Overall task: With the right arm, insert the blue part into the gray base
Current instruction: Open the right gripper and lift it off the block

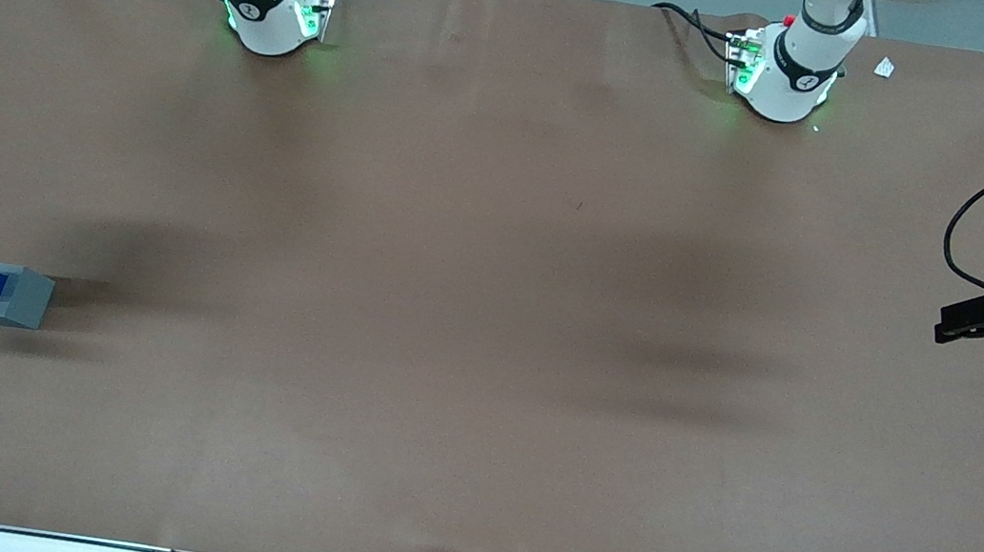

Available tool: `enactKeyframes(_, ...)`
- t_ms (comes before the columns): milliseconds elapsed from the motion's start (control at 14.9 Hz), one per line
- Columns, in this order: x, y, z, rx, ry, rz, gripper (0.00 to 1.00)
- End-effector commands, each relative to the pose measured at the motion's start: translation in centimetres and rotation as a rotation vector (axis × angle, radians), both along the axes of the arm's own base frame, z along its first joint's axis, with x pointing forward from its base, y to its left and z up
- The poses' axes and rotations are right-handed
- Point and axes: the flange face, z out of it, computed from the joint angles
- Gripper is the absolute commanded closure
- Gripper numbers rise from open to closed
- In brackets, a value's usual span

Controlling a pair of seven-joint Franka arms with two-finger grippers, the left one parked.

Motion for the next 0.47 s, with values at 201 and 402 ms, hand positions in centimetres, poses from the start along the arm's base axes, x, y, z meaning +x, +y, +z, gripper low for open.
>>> enactKeyframes(201, -2.6, 4.9, 12.9, 0.047, -0.016, 0.024, 0.00)
enactKeyframes(402, -3.1, 8.3, 15.7, 0.049, 0.005, -0.042, 0.00)
